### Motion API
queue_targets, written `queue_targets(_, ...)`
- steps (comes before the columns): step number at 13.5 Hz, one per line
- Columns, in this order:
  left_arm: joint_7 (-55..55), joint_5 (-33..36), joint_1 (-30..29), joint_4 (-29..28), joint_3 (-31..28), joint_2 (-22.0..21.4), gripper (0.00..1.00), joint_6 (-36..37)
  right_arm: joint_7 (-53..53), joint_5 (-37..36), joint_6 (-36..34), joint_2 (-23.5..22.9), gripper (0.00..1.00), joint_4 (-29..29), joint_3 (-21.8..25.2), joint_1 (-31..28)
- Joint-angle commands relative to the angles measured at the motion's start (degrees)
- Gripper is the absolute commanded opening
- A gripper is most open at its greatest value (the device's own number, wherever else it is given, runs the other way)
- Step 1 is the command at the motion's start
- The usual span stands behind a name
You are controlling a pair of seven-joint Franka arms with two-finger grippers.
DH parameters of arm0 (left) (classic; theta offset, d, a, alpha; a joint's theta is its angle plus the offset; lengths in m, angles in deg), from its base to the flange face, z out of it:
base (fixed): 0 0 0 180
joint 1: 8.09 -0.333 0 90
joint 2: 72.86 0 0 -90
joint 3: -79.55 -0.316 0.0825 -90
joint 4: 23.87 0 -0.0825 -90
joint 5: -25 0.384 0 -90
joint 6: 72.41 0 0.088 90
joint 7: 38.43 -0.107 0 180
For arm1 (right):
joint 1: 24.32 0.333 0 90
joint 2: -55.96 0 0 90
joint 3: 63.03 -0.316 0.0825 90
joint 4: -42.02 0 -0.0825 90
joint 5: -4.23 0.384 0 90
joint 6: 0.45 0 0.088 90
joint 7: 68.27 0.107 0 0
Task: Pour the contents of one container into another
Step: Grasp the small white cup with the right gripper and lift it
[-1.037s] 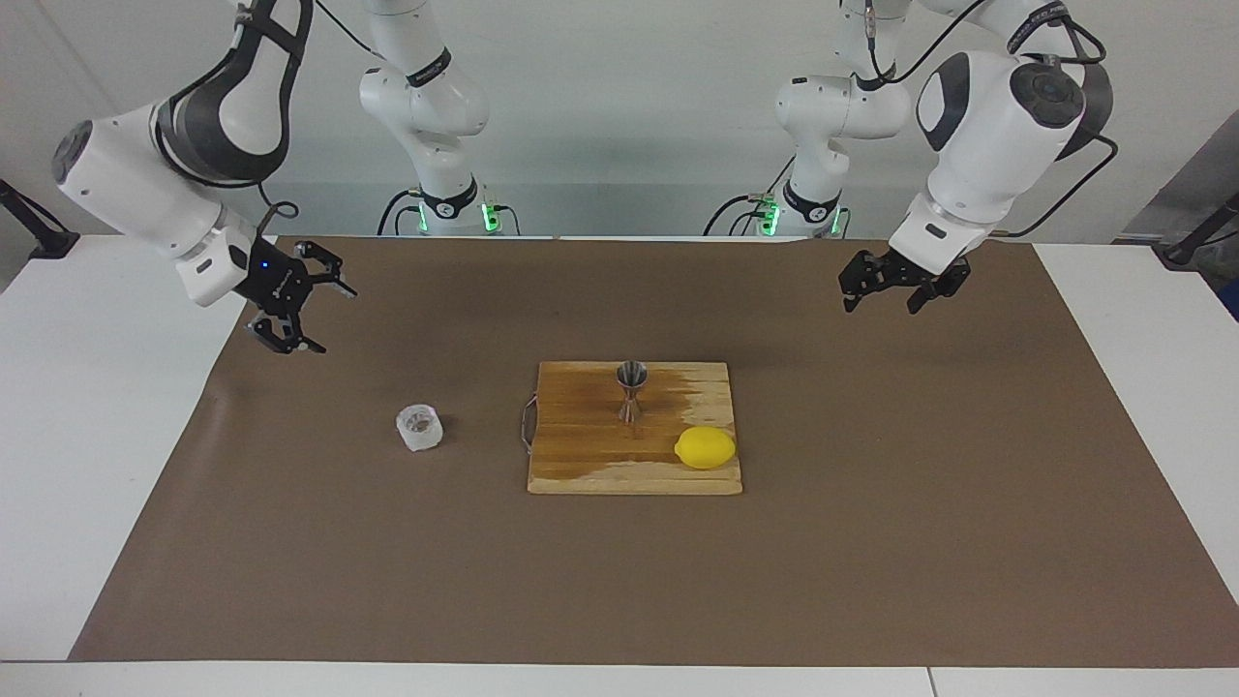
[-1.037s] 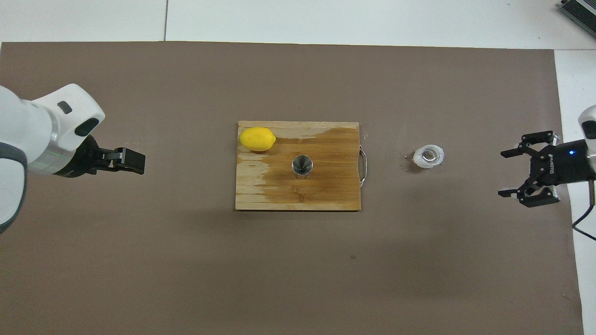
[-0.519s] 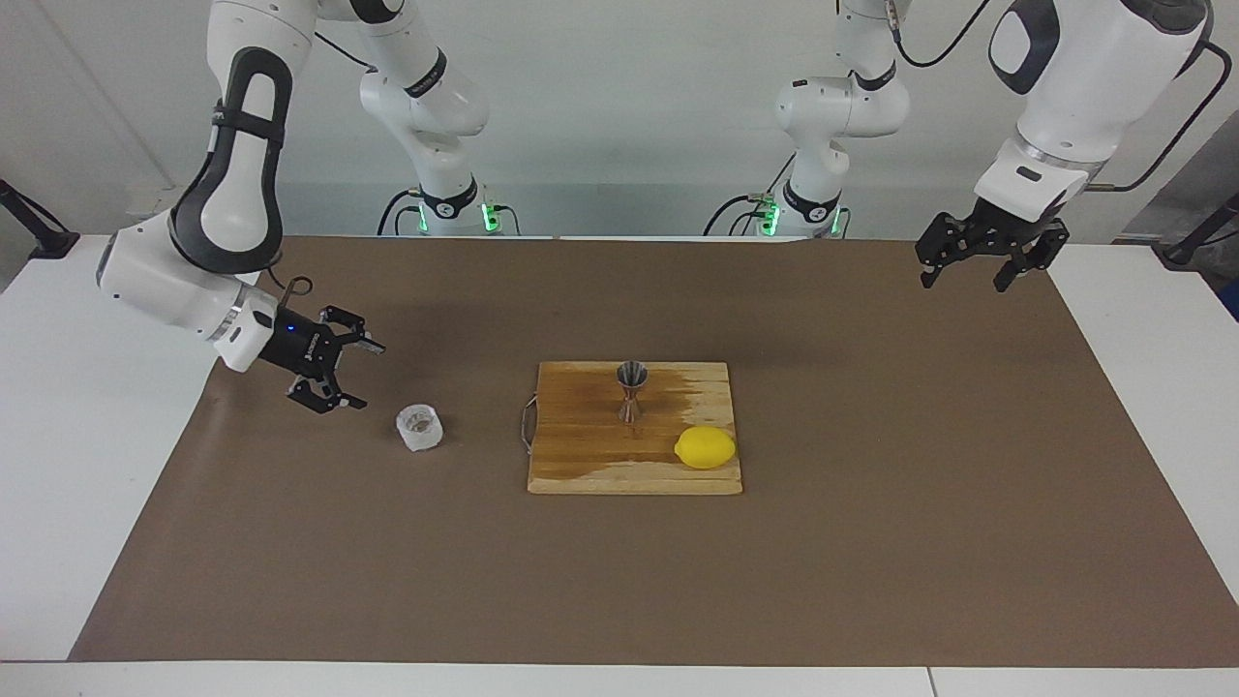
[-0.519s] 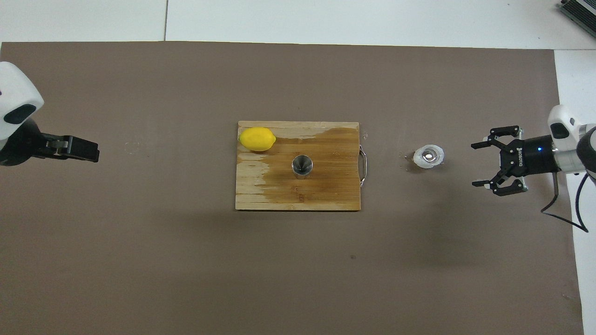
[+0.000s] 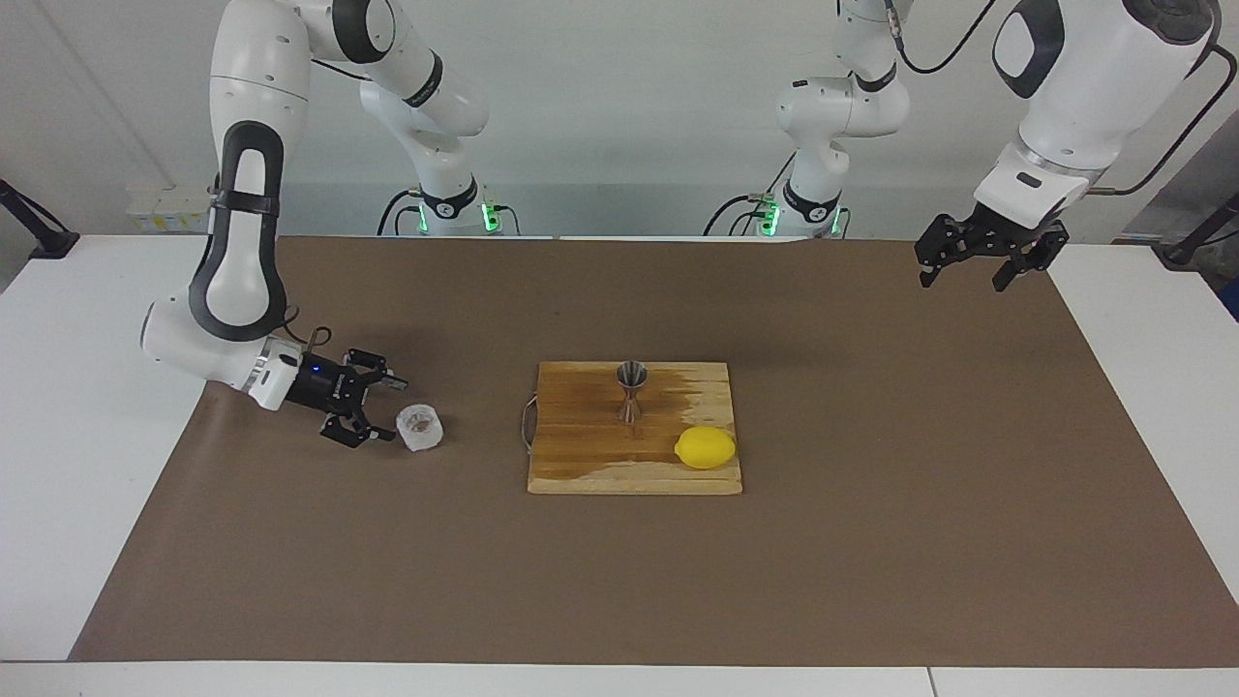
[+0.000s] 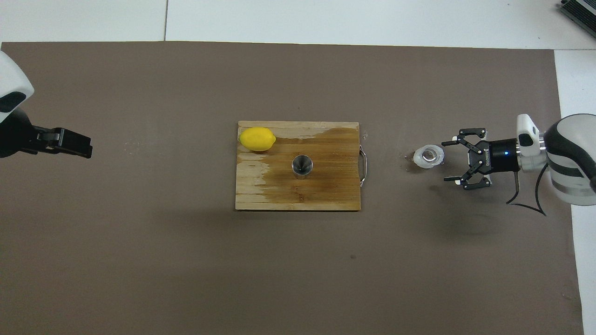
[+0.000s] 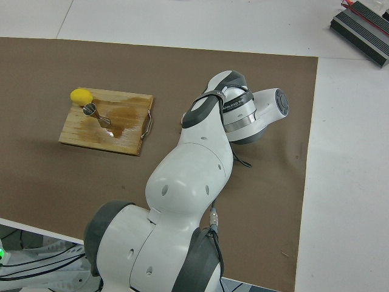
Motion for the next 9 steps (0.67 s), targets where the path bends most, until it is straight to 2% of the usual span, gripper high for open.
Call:
queue_targets(1, -0.91, 0.62, -0.31, -2.29, 0.04, -1.41, 1.0, -0.34, -2.91, 1.57, 2.81, -0.8, 1.0, -0.68, -0.67, 0.92)
queue_targets(5, -1.87, 0.28, -0.4, -2.3, 0.04, -1.41, 1.0, -0.79, -3.71, 1.66, 4.4, -2.82, 1.0, -0.24, -0.76, 1.72)
queue_targets(9, -2.23, 0.19, 0.21, -2.3, 0.04, -1.41, 1.0, -1.14, -3.71, 2.27, 4.93, -2.91, 1.0, -0.24, -0.76, 3.03)
